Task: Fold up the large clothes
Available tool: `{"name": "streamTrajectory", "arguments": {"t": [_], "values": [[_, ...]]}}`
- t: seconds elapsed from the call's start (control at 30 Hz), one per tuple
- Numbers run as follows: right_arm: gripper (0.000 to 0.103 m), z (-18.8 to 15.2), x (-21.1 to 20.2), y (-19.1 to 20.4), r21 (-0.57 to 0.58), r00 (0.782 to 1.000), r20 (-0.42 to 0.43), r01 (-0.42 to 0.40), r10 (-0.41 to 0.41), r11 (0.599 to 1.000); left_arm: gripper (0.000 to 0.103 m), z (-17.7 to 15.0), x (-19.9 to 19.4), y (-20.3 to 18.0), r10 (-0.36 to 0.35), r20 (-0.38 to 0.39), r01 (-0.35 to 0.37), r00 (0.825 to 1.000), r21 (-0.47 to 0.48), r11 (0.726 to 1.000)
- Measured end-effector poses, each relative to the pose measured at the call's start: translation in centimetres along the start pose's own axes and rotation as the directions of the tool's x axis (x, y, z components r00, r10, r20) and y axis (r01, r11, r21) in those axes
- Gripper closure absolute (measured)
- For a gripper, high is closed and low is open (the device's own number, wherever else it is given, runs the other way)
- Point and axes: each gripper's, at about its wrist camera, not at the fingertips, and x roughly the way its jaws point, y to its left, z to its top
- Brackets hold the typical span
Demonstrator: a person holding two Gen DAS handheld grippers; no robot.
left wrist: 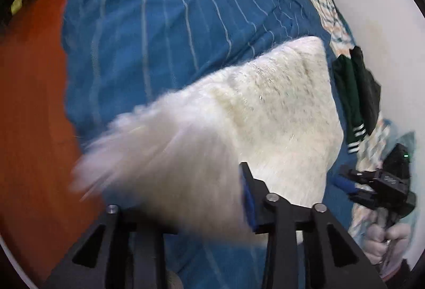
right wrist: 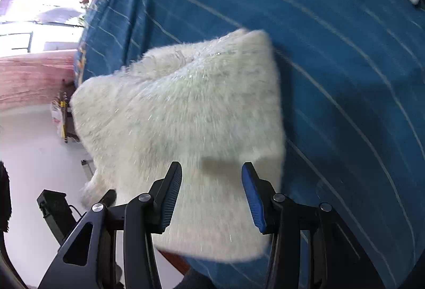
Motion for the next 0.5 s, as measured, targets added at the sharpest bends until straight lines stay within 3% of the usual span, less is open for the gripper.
{"name": "streamTrajectory", "arguments": {"t": [0.1,0.13,0.23,0.33,0.43,0.5], "values": [[0.054,-1.8,-0.6,-0.7,0.022,0.999,-0.016,-0.041,0.041,0.999,0.036,-0.4,-2.6,-0.4,0.094,0.048,-0.097,0.994,0.065,0.993],[0.054,-2.3,0.2,-0.2,0.016,0.998,-0.038,-0.055,0.056,0.998,0.033,-0.5,-3.6,-0.7,0.132,0.074,-0.138,0.988,0.085,0.987],[0.054,-4.4,4.2,0.3,-0.017,0.989,-0.149,-0.012,0.01,1.0,0.027,0.4,-4.6,-2.1,0.17,0.1,-0.184,0.98,0.143,0.973],[0.052,-4.5,7.5,0.8,-0.094,0.981,-0.163,0.088,-0.102,0.992,0.027,2.6,-3.3,-4.1,0.177,0.124,-0.2,0.976,0.209,0.957],[0.052,-2.7,6.0,0.3,-0.012,0.979,-0.195,0.065,-0.067,0.998,0.027,5.8,-1.0,-6.9,0.123,0.131,-0.157,0.984,0.297,0.942],[0.052,-2.0,3.3,0.0,-0.007,0.992,-0.122,0.033,-0.034,0.999,0.027,8.1,1.3,-8.8,0.066,0.096,-0.096,0.993,0.348,0.933]]}}
